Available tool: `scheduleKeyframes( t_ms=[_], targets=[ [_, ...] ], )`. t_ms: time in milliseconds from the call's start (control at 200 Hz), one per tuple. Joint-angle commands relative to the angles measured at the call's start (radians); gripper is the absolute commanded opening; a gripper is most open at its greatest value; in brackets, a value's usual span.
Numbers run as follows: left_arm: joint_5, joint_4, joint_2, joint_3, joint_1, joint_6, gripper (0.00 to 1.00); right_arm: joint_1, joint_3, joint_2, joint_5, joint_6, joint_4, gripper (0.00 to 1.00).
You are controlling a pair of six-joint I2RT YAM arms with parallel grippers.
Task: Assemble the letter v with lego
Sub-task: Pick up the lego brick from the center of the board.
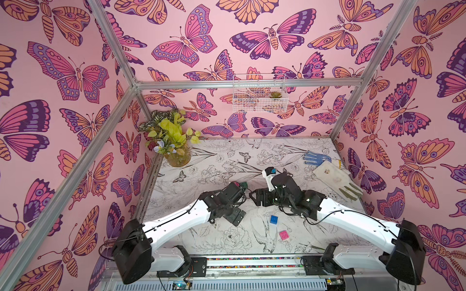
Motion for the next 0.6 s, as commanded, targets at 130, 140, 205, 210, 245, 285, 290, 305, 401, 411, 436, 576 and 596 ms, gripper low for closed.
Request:
scheduleKeyframes(
  t_ms=[130,140,205,210,245,285,290,305,401,411,436,576,596],
  targets=[
    [-0.116,0.152,-0.231,-0.018,-0.004,-0.311,1.0,-0.007,-0.264,-0.102,0.26,0.198,-0.588,0.87],
    [-0.118,0.147,-0.233,-0.019,-0.003,-0.316,1.0,-0.007,-0.267,-0.105,0.259,0.202,-0.596,0.87],
    [-0.139,0.11,-0.236,-0.019,-0.005,-0.349,1.0,-0.002,-0.283,-0.118,0.255,0.224,-0.653,0.87],
    [-0.14,0.109,-0.236,-0.019,-0.005,-0.35,1.0,-0.001,-0.285,-0.118,0.254,0.225,-0.657,0.87],
    [-0.144,0.099,-0.233,-0.018,-0.005,-0.354,1.0,0.006,-0.29,-0.118,0.243,0.23,-0.687,0.87],
    [-0.159,0.085,-0.226,-0.016,-0.005,-0.361,1.0,0.012,-0.291,-0.118,0.233,0.234,-0.716,0.86],
    [-0.161,0.084,-0.225,-0.016,-0.005,-0.362,1.0,0.013,-0.291,-0.117,0.233,0.234,-0.723,0.86],
    [-0.166,0.081,-0.222,-0.016,-0.004,-0.365,1.0,0.019,-0.289,-0.117,0.235,0.238,-0.739,0.86],
    [-0.179,0.078,-0.194,-0.011,-0.005,-0.366,1.0,0.035,-0.278,-0.107,0.229,0.24,-0.764,0.86],
    [-0.178,0.079,-0.191,-0.011,-0.005,-0.364,1.0,0.036,-0.277,-0.106,0.228,0.241,-0.762,0.86],
    [-0.177,0.081,-0.183,-0.008,-0.005,-0.363,1.0,0.039,-0.278,-0.103,0.225,0.238,-0.757,0.87],
    [-0.171,0.081,-0.153,0.008,-0.008,-0.362,1.0,0.058,-0.291,-0.129,0.221,0.239,-0.709,0.87],
    [-0.174,0.082,-0.153,0.006,-0.008,-0.364,1.0,0.06,-0.292,-0.14,0.214,0.238,-0.699,0.87]
  ],
)
